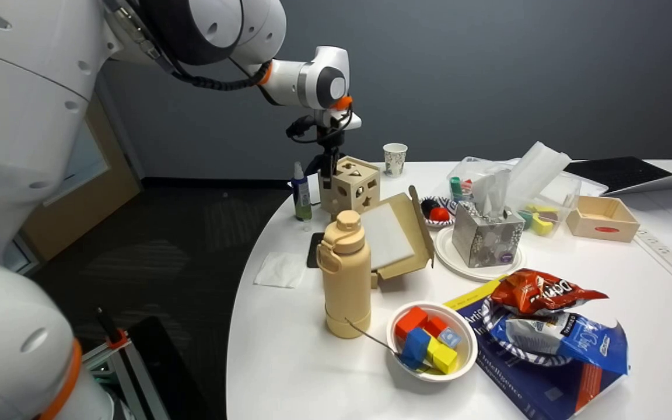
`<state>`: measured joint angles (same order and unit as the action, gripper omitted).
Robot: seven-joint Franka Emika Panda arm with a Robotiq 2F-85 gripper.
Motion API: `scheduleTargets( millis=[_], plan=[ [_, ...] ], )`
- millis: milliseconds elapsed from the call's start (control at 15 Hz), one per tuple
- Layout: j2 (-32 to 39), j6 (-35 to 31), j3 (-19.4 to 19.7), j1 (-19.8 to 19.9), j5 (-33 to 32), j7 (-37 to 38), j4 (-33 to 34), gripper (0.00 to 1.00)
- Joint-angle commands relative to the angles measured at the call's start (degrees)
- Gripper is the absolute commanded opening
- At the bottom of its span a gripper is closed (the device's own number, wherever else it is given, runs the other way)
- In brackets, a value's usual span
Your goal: Move the box
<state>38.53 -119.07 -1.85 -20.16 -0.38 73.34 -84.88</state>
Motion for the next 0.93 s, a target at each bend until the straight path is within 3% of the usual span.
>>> scheduleTargets(
  millis=[0, 867],
  plan=[
    [-1.9, 3.1, -1.1, 1.3, 2.0, -0.4, -2.1, 1.00],
    [-4.3, 11.7, -1.0, 3.0, 3.3, -0.2, -4.4, 1.00]
  ],
)
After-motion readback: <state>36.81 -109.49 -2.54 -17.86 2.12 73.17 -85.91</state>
